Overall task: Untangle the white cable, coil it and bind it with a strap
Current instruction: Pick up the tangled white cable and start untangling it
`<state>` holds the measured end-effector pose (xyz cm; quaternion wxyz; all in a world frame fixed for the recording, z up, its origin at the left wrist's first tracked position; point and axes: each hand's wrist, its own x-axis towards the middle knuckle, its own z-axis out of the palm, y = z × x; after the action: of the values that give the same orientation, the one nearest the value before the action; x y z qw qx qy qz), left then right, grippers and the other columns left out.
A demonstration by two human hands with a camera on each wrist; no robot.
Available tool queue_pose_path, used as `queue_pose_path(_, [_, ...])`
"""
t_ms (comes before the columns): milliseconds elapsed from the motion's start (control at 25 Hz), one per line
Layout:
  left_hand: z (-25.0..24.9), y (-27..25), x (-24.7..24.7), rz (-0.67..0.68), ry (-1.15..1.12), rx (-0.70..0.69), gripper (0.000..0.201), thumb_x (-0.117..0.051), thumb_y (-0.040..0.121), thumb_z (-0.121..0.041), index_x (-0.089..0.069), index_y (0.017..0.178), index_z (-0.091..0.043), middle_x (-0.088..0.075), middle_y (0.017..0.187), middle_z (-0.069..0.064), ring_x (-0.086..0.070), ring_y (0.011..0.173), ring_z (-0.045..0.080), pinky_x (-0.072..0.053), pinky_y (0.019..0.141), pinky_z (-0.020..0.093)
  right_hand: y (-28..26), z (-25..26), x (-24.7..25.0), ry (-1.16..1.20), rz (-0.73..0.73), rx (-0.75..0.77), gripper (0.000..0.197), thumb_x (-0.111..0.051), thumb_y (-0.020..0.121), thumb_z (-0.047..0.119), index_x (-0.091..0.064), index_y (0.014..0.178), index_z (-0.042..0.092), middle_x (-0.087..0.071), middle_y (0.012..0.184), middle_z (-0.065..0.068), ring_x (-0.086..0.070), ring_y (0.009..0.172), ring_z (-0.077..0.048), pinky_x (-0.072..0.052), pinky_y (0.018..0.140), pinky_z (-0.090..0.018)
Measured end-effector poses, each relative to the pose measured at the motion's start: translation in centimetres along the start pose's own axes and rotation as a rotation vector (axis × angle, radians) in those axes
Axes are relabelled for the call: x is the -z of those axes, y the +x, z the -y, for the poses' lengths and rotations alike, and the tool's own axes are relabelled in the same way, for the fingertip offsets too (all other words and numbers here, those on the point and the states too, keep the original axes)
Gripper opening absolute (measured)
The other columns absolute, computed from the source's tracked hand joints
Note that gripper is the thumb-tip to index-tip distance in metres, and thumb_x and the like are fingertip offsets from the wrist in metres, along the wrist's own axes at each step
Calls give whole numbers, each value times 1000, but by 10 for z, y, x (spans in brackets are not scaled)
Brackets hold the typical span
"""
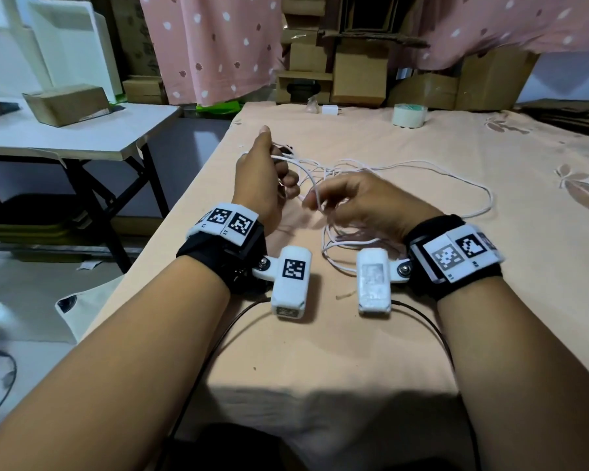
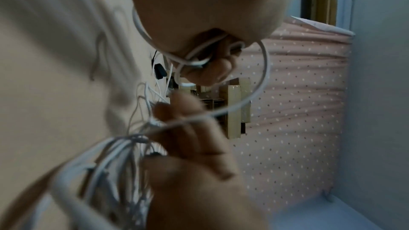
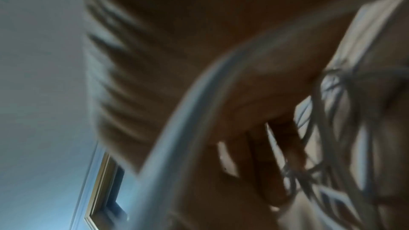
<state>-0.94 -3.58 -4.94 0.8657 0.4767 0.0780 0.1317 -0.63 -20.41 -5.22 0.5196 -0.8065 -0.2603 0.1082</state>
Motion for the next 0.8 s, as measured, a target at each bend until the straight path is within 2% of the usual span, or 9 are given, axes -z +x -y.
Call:
queue_pose_path(80, [-2, 1, 0, 15, -120, 8, 52, -41, 106, -44, -29, 61, -21, -28, 47, -5, -30, 37, 13, -22, 40, 20, 3, -4, -7, -88, 70, -112, 22, -66, 85, -15, -77, 98, -2, -66, 76, -11, -59, 64, -15, -48, 61, -23])
queue_pose_path(160, [-5, 0, 2, 40, -227, 55, 54, -40, 107, -44, -28, 58, -22, -32, 50, -5, -31, 39, 11, -18, 40, 19, 5, -7, -4, -83, -45, -153, 11, -71, 86, -7, -77, 94, -2, -68, 72, -20, -62, 58, -17, -49, 57, -22])
queue_pose_path(280, [-8, -1, 4, 71, -239, 104, 54, -40, 106, -43, -29, 57, -23, -34, 50, -5, -28, 40, 10, -14, 40, 18, 6, -13, 2, -94, -97, -116, 10, -73, 84, -7, -75, 81, 3, -71, 81, -31, -68, 69, -27, -54, 66, -33])
queue_pose_path(360, [-6, 0, 3, 77, -108, 118, 49, -37, 106, -43, -34, 62, -22, -39, 51, -5, -31, 40, 10, -16, 41, 19, 7, -14, 1, -70, -166, -39, 12, -72, 84, -6, -72, 76, 3, -70, 78, -30, -64, 68, -29, -52, 67, -40])
queue_pose_path(480, [1, -2, 2, 81, 177, 126, 37, -38, 106, -33, -54, 77, -16, -58, 59, -3, -40, 41, 10, -26, 39, 16, 11, -8, 4, 74, -366, 174, 16, -65, 92, -4, -68, 81, 7, -71, 77, -15, -66, 69, -25, -56, 68, -36])
queue_pose_path(560, [6, -4, 1, 93, 309, 126, 29, -42, 103, -25, -65, 97, -8, -71, 84, 4, -54, 47, 12, -35, 41, 16, 11, -2, 5, 188, -425, 287, 16, -58, 97, -3, -64, 88, 8, -72, 80, -11, -68, 70, -22, -59, 69, -32])
queue_pose_path(640, [11, -5, 0, 119, 356, 145, 27, -47, 101, -17, -66, 114, -5, -68, 110, 10, -69, 61, 18, -45, 44, 21, 11, 2, 6, 292, -435, 362, 16, -53, 100, -3, -62, 92, 7, -72, 82, -11, -69, 70, -23, -59, 69, -31])
queue_pose_path(680, [13, -5, -1, 141, 375, 159, 26, -48, 100, -14, -66, 119, -7, -65, 115, 11, -72, 69, 23, -49, 46, 26, 11, 3, 7, 352, -418, 386, 16, -50, 101, -2, -62, 93, 7, -72, 83, -11, -69, 70, -23, -59, 69, -31])
queue_pose_path(800, [18, -8, -3, 272, 483, 181, 32, -47, 97, 2, -63, 123, -10, -62, 102, 16, -69, 75, 32, -55, 53, 33, 9, 6, 8, 560, -330, 435, 18, -46, 103, 0, -60, 94, 5, -72, 88, -14, -70, 75, -24, -59, 73, -32])
